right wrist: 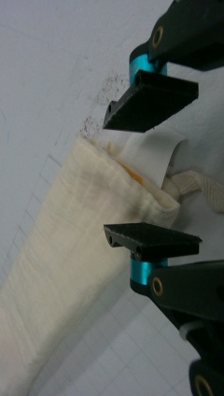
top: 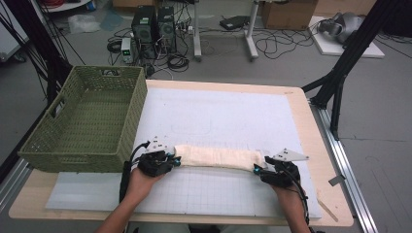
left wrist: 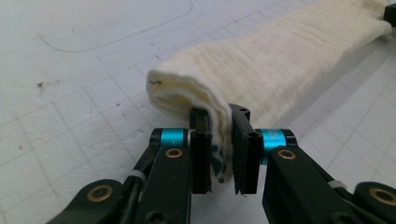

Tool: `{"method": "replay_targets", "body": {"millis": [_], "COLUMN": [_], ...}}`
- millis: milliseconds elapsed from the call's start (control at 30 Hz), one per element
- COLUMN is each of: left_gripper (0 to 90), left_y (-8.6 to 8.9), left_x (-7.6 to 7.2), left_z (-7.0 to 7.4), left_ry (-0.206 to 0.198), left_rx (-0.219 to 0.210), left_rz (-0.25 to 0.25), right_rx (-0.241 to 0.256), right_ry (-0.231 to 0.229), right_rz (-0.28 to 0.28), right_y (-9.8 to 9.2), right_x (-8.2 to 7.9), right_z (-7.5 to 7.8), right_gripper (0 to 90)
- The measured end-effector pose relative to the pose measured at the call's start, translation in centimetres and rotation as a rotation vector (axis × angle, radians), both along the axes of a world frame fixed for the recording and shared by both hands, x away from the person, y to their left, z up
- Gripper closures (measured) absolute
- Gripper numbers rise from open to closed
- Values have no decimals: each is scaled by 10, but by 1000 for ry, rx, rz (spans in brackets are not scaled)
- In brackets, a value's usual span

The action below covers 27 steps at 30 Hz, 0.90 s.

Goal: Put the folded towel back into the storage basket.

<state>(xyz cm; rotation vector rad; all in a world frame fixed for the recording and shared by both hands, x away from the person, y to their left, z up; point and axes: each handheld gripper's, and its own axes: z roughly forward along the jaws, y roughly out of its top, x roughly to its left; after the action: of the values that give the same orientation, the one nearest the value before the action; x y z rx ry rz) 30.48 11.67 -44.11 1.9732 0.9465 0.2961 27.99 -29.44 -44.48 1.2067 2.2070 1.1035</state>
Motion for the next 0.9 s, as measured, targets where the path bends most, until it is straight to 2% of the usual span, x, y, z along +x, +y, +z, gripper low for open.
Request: {"method": "replay_targets", "body": {"millis": [133,267,400,467,600,767,900], "left_gripper": [794,793,794,794,795,801,803], "left_y": [0,1,0,0,0,1,3], "left_x": [0,1,0,1,1,1,1], "left_z": [-1,-2,-2,-3,-3,-2,2], "left_ry": [0,5,2,4,1,-2,-11], "left_rx": [6,2,8,13,19,7,-3], "left_rz": [4,4,7,5,4,5,7], "right_rx": [-24,-8,20,36,72,95,71], "right_ry": [25,52,61,71,93,102,88], "right_rz": [18,3,-4,-2,33,41,37], "right_y": [4,4,4,4,5,3,4], "right_x": [3,3,3,3,1,2,1], "right_z": [-4,-4,-7,-7,-6,-6,-4], "right_gripper": [489,493,495,542,739,773,779]}}
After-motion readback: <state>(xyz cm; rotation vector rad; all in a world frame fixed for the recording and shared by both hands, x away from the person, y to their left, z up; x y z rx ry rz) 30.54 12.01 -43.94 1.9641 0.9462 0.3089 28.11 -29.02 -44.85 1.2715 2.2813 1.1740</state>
